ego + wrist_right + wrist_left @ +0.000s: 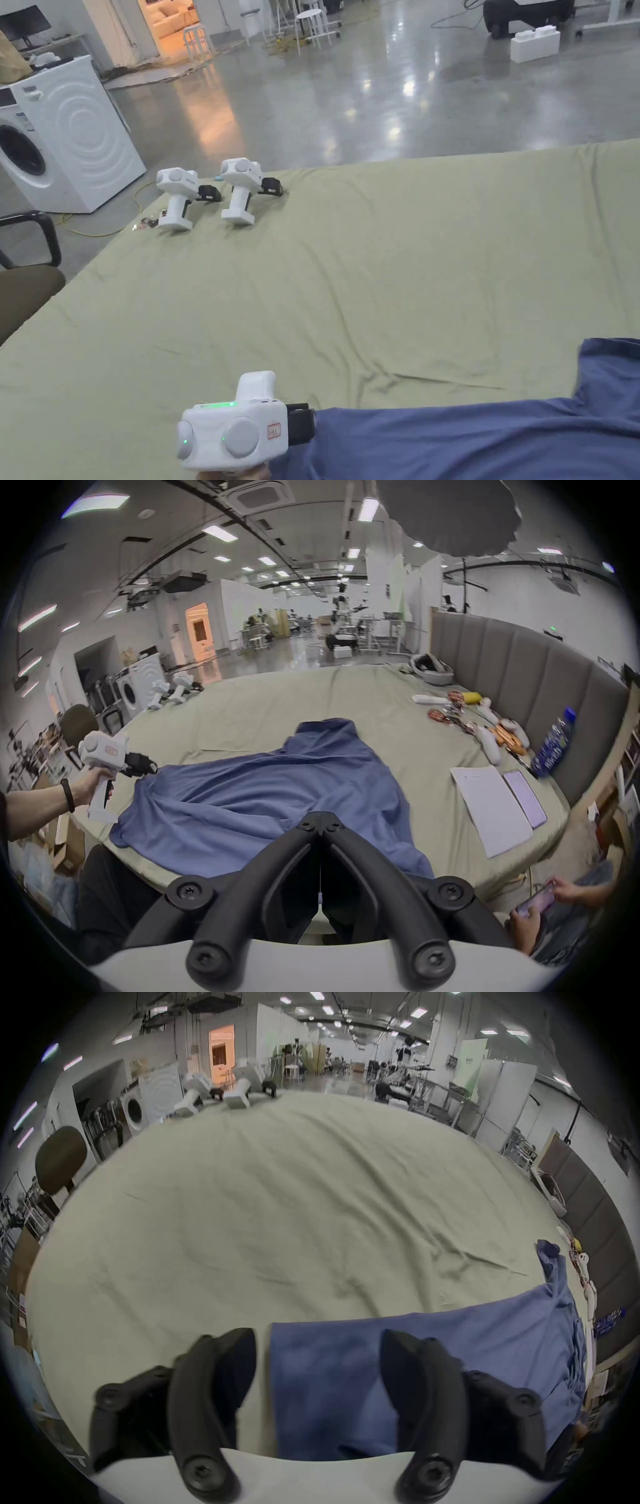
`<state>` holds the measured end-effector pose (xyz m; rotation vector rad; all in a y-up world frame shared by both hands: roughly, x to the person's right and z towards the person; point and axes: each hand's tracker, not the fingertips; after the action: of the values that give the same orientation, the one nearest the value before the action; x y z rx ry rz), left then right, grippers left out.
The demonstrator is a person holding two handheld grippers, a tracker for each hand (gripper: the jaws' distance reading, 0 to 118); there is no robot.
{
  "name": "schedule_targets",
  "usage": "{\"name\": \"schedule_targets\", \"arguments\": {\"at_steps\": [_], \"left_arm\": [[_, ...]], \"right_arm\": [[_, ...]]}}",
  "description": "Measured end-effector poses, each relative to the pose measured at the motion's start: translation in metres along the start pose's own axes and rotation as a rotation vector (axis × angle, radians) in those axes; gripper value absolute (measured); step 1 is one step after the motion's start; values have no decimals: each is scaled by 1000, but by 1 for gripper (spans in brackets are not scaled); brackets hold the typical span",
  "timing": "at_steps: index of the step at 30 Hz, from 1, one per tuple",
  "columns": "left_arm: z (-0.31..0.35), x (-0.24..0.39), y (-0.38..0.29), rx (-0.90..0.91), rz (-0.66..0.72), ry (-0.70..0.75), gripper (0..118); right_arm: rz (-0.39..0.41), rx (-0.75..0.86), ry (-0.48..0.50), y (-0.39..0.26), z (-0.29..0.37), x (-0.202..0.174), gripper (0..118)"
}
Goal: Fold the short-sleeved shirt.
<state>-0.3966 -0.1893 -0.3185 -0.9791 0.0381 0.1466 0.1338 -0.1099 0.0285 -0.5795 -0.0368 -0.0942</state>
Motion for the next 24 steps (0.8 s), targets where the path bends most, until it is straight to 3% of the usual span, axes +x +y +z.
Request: {"name": "schedule_targets", "arguments": {"at_steps": [1,2,5,7,8,12,14,15,16,17,21,24], "left_arm": [[-11,1,2,-37,6,6,65],[-19,7,2,-60,-13,69,62],[-12,17,2,-37,-67,72,52],[-6,33,-1,-37,-131,94,19],[-7,39,-2,-37,-132,94,10],[-25,57,-4,-93,-183,150,8],[-30,55,0,-135,-177,142,8],[-31,55,4,-153,-186,137,8],[-32,55,6,-172,-198,131,8],[-32,55,8,-174,-213,141,8],[-35,58,8,-187,-244,148,8],[-33,59,4,-174,-264,147,8]], "right_arm": [[-16,0,-11,-1,1,4,2],[-28,-7,-15,-1,1,6,2],[-56,-23,-24,-5,-1,15,2],[-77,-40,-17,-8,-6,20,2],[-88,-52,-10,-8,-11,22,2],[-72,-73,45,9,-32,33,6],[-56,-68,62,33,-52,36,38],[-49,-89,73,47,-68,41,76],[-56,-154,96,60,-92,48,100],[-65,-229,93,71,-114,54,108],[-127,-342,105,102,-207,82,107],[-156,-443,44,117,-279,94,107]]}}
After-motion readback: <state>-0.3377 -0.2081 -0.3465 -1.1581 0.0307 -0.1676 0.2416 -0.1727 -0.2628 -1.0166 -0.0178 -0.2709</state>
